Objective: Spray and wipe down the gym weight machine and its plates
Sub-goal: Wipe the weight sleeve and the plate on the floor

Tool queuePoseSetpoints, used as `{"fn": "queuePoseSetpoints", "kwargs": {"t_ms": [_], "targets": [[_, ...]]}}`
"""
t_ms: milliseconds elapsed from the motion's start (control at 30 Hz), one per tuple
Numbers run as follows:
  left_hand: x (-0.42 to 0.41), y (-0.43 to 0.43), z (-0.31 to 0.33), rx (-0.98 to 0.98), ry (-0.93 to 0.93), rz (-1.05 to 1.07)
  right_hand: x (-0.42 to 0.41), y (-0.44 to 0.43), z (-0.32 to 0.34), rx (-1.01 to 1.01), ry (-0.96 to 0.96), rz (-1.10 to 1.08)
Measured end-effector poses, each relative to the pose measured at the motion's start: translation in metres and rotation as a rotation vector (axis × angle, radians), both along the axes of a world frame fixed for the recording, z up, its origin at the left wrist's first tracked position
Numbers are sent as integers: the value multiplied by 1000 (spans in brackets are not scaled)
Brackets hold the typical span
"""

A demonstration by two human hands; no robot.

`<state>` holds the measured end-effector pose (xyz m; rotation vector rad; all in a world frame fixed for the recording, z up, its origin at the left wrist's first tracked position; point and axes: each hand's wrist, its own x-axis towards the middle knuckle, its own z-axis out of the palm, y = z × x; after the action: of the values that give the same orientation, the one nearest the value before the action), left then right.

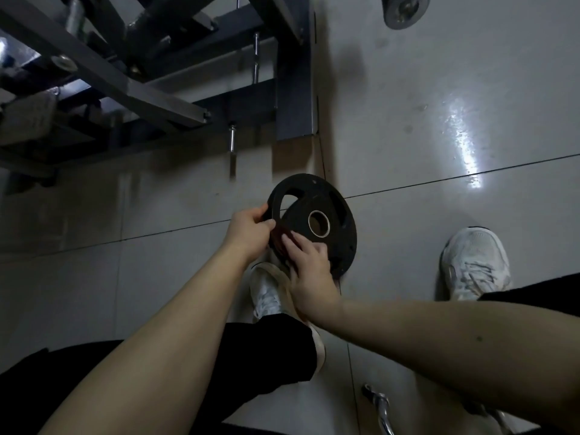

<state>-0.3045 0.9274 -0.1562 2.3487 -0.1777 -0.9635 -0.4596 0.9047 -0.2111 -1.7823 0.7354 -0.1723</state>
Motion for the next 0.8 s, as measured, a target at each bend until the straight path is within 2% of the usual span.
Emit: {"fn": "queuePoseSetpoints", "kwargs": {"t_ms": [100,233,333,400,467,533,633,700,800], "targets": [[-1,-9,2,-40,35,25,36,-28,2,-11,50,-136],[-7,-16,6,-68,42,27,80,-95,-20,76,150,-278],[-11,-22,10,-92,40,18,74,-116,-35,87,314,-280],[-14,-26,12,-85,21,15,65,-104,-29,114,354,-329],[-15,-29,16,-72,-4,18,63,-89,-13,165,294,-353],[-16,-30,19,-77,-5,35,62,-80,6,186,140,-290],[-19,-27,21,-77,1,39,51,-68,18,77,-33,-165],[-21,-25,21,-80,3,40,33,-57,7,-50,-35,-171],[-25,-24,19,-80,0,37,-4,-56,-39,-64,143,-205]]}}
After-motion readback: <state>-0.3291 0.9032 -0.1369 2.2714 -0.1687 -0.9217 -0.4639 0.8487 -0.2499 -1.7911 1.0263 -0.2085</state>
